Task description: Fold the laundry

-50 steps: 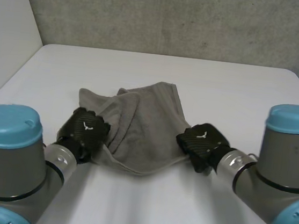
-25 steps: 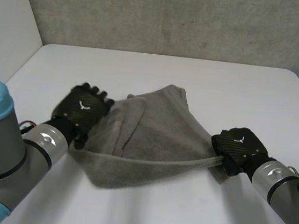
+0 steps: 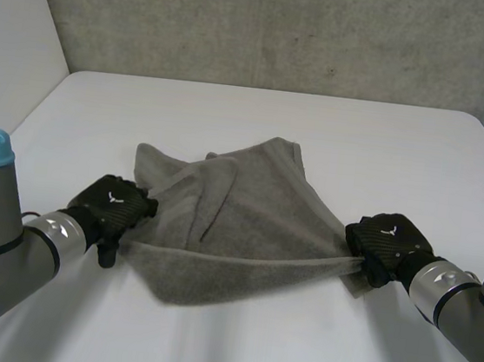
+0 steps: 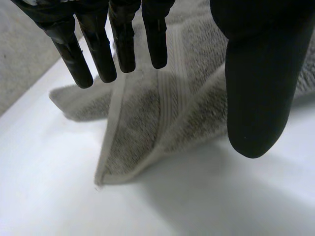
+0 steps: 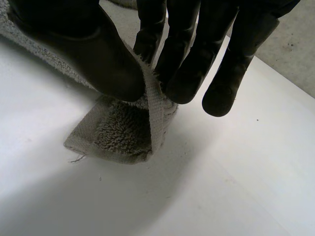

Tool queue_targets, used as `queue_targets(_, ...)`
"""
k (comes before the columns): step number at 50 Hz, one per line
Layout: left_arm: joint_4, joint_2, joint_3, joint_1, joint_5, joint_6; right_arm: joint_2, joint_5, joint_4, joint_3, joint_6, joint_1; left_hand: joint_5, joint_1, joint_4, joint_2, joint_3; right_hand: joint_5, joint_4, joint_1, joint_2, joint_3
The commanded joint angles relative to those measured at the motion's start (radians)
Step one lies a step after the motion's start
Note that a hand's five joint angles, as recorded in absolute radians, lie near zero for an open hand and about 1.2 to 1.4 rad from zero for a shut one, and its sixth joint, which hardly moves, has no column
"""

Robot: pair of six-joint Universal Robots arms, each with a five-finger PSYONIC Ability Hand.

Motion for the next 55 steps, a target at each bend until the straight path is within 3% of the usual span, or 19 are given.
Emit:
queue_targets(1,0.012,-0.061,0.001,0.009,-0.002,0.000,-0.001,0.000,0.000,0.000,0.003,0.001,0.063,0.065,0.065,0.064,0.064,0.056,0.060,0.063,0.063,0.059)
queue_targets(5,0.022,-0.088,0.007,0.009,-0.002,0.000,-0.001,-0.001,0.001,0.000,0.003,0.001,0.090,0.092,0.091,0.090,0.091,0.056,0.060,0.063,0.063,0.059)
queue_targets(7,0.048,-0.114,0.009,0.009,-0.002,-0.002,-0.001,-0.001,0.001,0.002,0.006,0.001,0.311,0.313,0.313,0.312,0.312,0.056,0.060,0.063,0.063,0.059)
queue_targets(8,0.048,-0.114,0.009,0.009,-0.002,-0.002,-0.001,-0.001,0.001,0.002,0.006,0.001,0.313,0.315,0.314,0.313,0.314,0.056,0.060,0.063,0.063,0.059)
queue_targets(10,0.090,-0.120,-0.001,0.009,0.000,-0.005,-0.002,-0.001,0.001,0.002,0.006,0.001,0.660,0.662,0.662,0.661,0.661,0.056,0.060,0.063,0.063,0.059)
queue_targets(13,0.114,-0.120,-0.005,0.009,0.001,-0.005,-0.005,-0.001,0.001,0.002,0.009,-0.001,0.809,0.811,0.810,0.809,0.810,0.056,0.060,0.063,0.063,0.059)
queue_targets(14,0.140,-0.117,-0.011,0.009,0.001,-0.006,-0.011,-0.001,0.001,0.000,0.011,-0.004,0.992,0.994,0.993,0.992,0.993,0.056,0.060,0.063,0.063,0.059)
queue_targets(20,0.205,-0.032,-0.024,0.021,-0.006,-0.009,-0.072,0.005,0.021,-0.040,0.015,-0.011,0.993,0.995,0.995,0.994,0.995,0.056,0.060,0.063,0.063,0.059)
queue_targets(27,0.213,0.306,-0.018,0.033,-0.012,-0.038,-0.288,0.003,0.135,-0.159,0.014,-0.019,0.993,0.995,0.995,0.994,0.995,0.056,0.060,0.063,0.063,0.059)
queue_targets(33,0.176,0.493,-0.007,0.023,-0.006,-0.075,-0.343,-0.006,0.410,-0.383,-0.003,-0.024,0.993,0.995,0.995,0.994,0.995,0.056,0.060,0.063,0.063,0.059)
queue_targets(36,0.151,0.500,-0.007,0.021,-0.006,-0.075,-0.323,-0.011,0.554,-0.486,-0.027,-0.016,0.993,0.995,0.995,0.994,0.995,0.056,0.060,0.063,0.063,0.059)
queue_targets(40,0.067,0.446,-0.004,0.020,-0.008,-0.071,-0.207,-0.009,0.697,-0.601,-0.130,-0.010,0.993,0.995,0.995,0.994,0.995,0.056,0.060,0.063,0.063,0.059)
queue_targets(50,0.001,0.086,0.068,0.015,-0.020,-0.012,0.094,0.049,0.764,-0.817,-0.213,0.099,0.993,0.995,0.995,0.994,0.995,0.056,0.060,0.063,0.063,0.059)
queue_targets(52,0.001,-0.035,0.154,0.010,-0.066,0.046,0.147,0.074,0.762,-0.857,-0.215,0.108,0.993,0.995,0.995,0.994,0.995,0.056,0.060,0.063,0.063,0.059)
queue_targets(55,0.002,-0.089,0.213,0.010,-0.098,0.074,0.252,0.123,0.756,-0.952,-0.221,0.124,0.993,0.995,0.995,0.994,0.995,0.056,0.060,0.063,0.063,0.059)
